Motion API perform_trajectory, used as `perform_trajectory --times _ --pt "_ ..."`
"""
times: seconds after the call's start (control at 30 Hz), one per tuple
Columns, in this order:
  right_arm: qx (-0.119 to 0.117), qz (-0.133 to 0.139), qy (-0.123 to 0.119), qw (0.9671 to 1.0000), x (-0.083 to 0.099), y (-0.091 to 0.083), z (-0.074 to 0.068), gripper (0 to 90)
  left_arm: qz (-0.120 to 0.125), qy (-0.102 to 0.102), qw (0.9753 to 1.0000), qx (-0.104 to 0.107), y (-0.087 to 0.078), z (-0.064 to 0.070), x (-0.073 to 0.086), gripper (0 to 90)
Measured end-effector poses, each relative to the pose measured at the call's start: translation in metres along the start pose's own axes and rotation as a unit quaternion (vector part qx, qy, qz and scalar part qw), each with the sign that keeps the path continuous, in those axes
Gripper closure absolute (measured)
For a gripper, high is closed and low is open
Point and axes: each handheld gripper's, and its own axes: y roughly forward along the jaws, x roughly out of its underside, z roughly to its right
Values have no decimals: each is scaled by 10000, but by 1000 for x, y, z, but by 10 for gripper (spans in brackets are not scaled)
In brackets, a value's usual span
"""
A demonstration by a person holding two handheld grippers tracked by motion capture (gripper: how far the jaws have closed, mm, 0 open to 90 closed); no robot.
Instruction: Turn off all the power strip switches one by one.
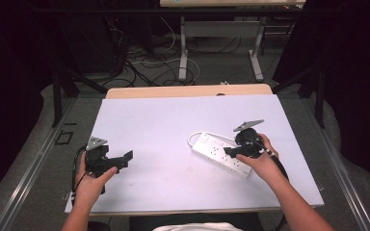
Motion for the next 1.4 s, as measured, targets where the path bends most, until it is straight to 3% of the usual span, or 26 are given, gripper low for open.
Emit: perform_trajectory --times 0.47,0.67,1.4 --pt "49 -75 -134 9999 -19 14 -4 387 -34 5 10000 -1 1 -1 0 5" --pt "-13 -172 59 9998 -29 17 -5 406 -17 -18 10000 10 2 -1 1 6" --pt "-235 -206 58 9995 -61 31 -13 558 -28 -43 10000 14 1 -4 1 7"
